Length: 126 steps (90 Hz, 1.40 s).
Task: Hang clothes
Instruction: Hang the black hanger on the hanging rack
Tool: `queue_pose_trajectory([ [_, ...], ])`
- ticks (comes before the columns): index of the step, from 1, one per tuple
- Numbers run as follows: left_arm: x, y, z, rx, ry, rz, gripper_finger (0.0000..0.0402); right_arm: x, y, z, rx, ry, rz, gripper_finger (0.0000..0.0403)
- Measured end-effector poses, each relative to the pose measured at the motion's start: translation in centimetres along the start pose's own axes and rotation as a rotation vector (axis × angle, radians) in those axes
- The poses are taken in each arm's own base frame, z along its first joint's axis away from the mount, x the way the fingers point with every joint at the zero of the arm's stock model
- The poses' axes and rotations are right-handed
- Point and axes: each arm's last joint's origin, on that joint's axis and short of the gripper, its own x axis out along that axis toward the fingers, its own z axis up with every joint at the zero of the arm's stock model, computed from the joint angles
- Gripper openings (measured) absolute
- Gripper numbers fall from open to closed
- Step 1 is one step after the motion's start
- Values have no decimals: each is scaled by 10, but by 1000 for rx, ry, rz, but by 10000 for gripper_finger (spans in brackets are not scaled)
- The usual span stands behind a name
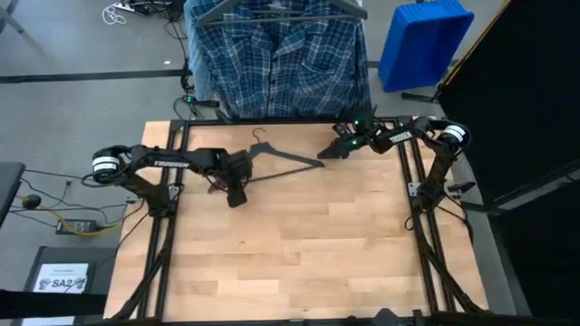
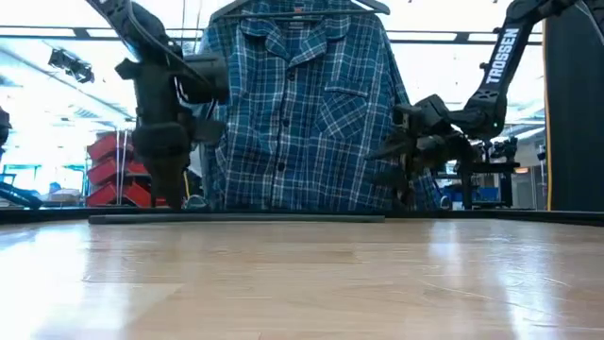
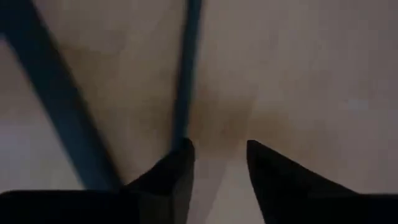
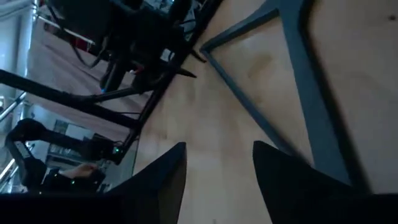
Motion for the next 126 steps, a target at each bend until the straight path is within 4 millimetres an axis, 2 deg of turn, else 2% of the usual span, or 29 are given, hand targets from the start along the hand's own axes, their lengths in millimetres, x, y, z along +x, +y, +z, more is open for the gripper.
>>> queue_pose_trajectory([
  [12,1,9,0,-25,-7,7,160,2,2,0,-10,3,7,157],
  [24,5,10,1,-24,0,5,163,3,2,0,-12,4,9,155],
  [46,36,10,2,-44,113,2,163,3,2,0,-14,1,9,152],
  [56,42,10,2,-22,145,11,159,3,2,0,-13,5,14,151],
  [65,41,8,4,15,145,13,127,3,3,0,2,10,20,151],
  [78,38,6,10,35,142,-3,26,3,4,1,-2,4,29,149],
  [85,37,5,11,58,146,-3,13,3,4,1,11,3,34,146],
  [98,30,-8,16,181,187,140,5,1,4,2,22,0,38,141],
  [109,21,-27,17,317,237,346,3,-4,1,5,35,-19,28,139],
  [118,10,-48,25,417,184,479,2,-10,-2,7,33,-41,15,139],
  [126,4,-61,20,486,207,576,1,-15,-5,9,33,-64,-3,142],
])
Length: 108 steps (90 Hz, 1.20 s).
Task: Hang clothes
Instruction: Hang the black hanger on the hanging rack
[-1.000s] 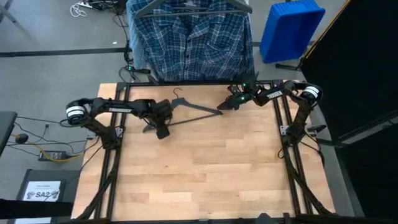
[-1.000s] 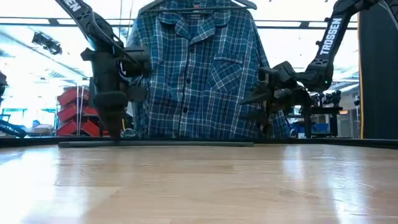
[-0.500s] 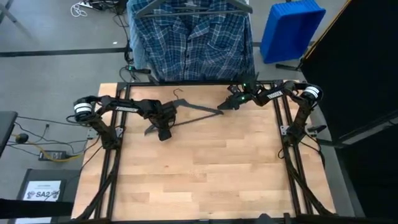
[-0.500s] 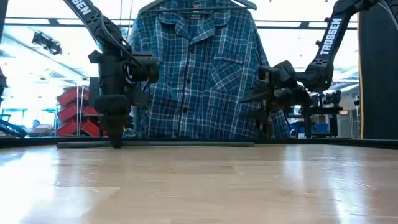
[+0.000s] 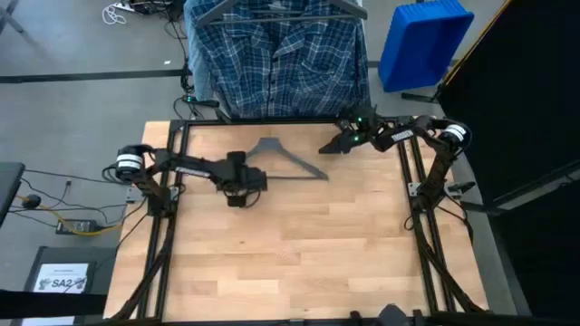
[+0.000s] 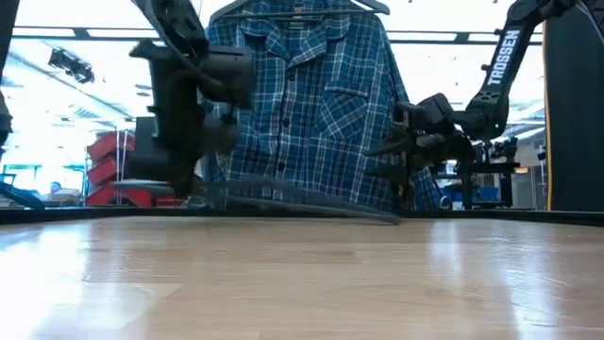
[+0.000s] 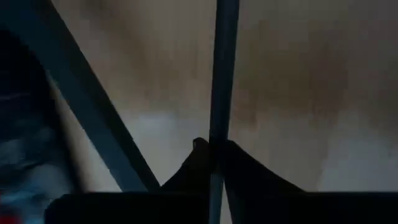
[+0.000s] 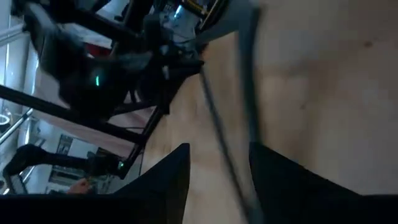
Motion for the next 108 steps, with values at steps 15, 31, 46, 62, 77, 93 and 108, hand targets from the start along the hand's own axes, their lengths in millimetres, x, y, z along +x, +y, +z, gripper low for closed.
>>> queue_pose_trajectory([
  [15,-21,-9,4,32,-43,175,1,-2,-1,1,-43,-8,-8,146],
  [31,-34,-13,9,32,-88,276,0,11,6,-5,-89,32,19,153],
  [46,-43,-14,12,36,-118,349,0,26,12,-15,-130,86,31,159],
  [62,-53,-16,13,61,-131,384,0,30,10,-21,-147,93,-42,160],
  [77,-58,-19,12,74,-142,397,0,20,4,-15,-142,52,-75,160],
  [93,-60,-21,11,87,-144,408,0,2,-8,-7,-127,-6,-152,159],
  [108,-62,-21,11,102,-145,438,0,-2,-16,-15,-98,36,-233,159],
])
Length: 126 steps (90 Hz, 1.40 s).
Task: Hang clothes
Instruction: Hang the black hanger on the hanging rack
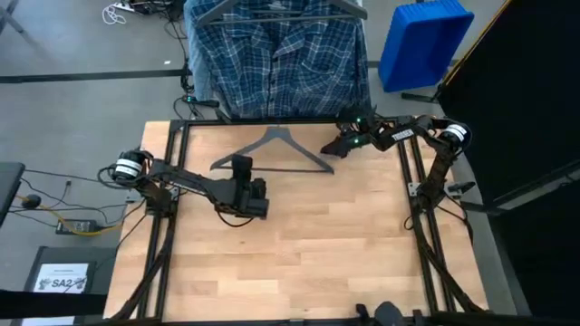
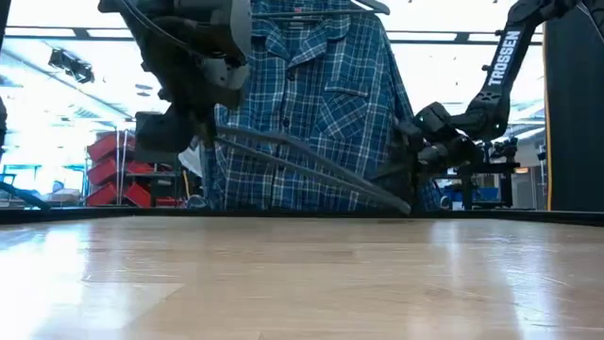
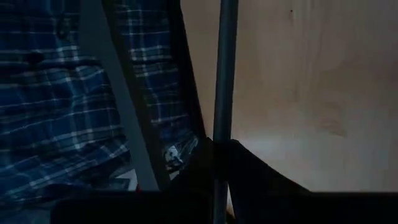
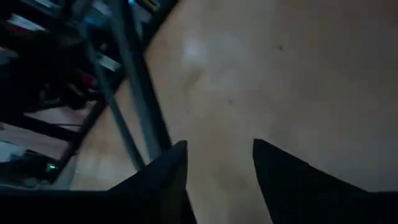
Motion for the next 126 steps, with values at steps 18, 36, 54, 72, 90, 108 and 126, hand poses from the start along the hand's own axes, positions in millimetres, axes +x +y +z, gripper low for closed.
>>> queue_pose_trajectory([
  [18,0,0,0,17,1,6,0,8,7,-12,-3,107,80,160],
  [36,0,0,0,14,0,9,0,19,21,-18,-22,172,189,157],
  [54,0,0,0,13,0,9,0,23,25,-20,2,195,213,154],
  [72,0,1,0,12,0,13,0,20,22,-18,107,192,191,153],
  [90,0,1,0,12,0,12,0,23,27,-21,155,233,248,155],
  [108,0,1,0,11,-1,10,0,21,21,-17,215,163,105,147],
  [126,0,0,0,12,-1,8,0,16,15,-13,224,127,70,138],
])
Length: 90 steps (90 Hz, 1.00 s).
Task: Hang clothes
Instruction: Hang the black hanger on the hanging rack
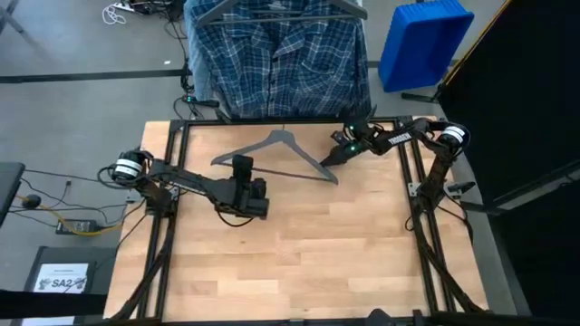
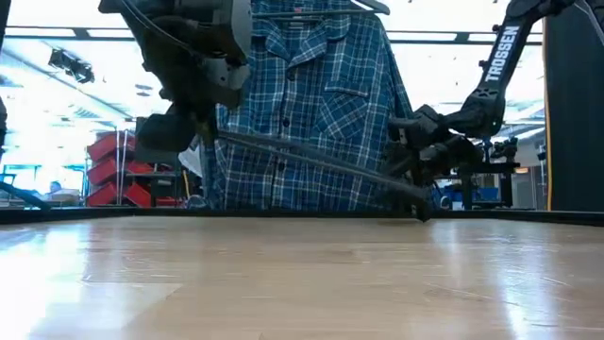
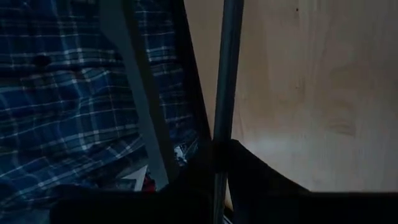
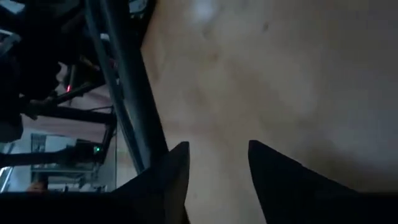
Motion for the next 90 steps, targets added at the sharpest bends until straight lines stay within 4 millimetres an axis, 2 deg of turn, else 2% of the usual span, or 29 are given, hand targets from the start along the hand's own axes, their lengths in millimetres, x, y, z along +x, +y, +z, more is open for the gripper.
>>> queue_pose_trajectory([
  [22,0,0,0,0,0,0,0,-12,-8,6,19,-55,-39,135],
  [37,0,0,0,0,0,0,0,-13,-9,5,3,-34,-11,132],
  [67,0,0,0,1,0,0,0,5,2,-10,-27,91,13,137],
  [90,0,0,0,2,1,0,0,7,2,-13,-18,116,22,137],
])
